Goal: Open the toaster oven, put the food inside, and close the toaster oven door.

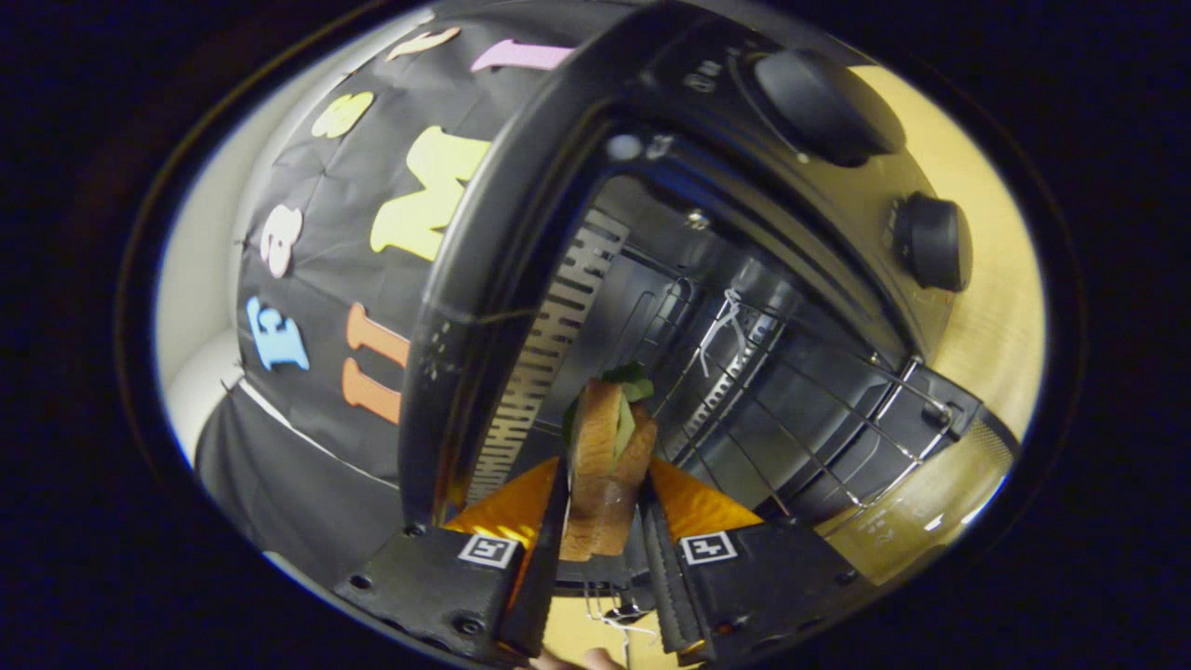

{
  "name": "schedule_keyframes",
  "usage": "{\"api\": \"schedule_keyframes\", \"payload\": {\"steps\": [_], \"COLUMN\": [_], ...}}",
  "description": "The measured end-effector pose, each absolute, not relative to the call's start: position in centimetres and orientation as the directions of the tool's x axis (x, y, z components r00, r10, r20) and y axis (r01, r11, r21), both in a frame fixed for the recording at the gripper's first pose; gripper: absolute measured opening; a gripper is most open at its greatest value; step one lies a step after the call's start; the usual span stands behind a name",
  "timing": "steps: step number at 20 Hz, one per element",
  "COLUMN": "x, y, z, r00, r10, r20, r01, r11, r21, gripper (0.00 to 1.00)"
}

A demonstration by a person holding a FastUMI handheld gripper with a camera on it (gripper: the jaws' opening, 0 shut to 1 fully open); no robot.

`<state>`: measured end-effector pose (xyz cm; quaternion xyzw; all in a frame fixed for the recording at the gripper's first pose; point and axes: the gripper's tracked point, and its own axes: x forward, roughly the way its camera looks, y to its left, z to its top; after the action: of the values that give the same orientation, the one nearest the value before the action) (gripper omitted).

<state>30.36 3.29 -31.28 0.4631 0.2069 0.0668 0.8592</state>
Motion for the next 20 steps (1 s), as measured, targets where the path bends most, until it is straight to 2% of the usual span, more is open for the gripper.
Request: {"api": "schedule_keyframes", "payload": {"steps": [1,5,9,12,15,18,20], "x": [30.8,30.0,29.5,28.8,28.2,27.9,27.2], "y": [3.6,2.5,1.1,0.0,-0.1,0.1,0.9], "z": [-31.6,-31.7,-30.7,-30.7,-31.4,-30.5,-30.0], "r00": [0.905,0.902,0.914,0.902,0.887,0.890,0.887], "r10": [0.298,0.216,0.141,0.047,0.003,-0.015,-0.008], "r20": [-0.305,-0.373,-0.379,-0.430,-0.462,-0.455,-0.462], "r01": [0.063,0.076,0.069,0.082,0.023,-0.020,-0.030], "r11": [0.614,0.771,0.869,0.958,0.998,0.997,0.997], "r21": [0.786,0.632,0.491,0.276,0.052,-0.071,-0.076], "gripper": [0.64,0.83,1.00,1.00,1.00,1.00,1.00]}}
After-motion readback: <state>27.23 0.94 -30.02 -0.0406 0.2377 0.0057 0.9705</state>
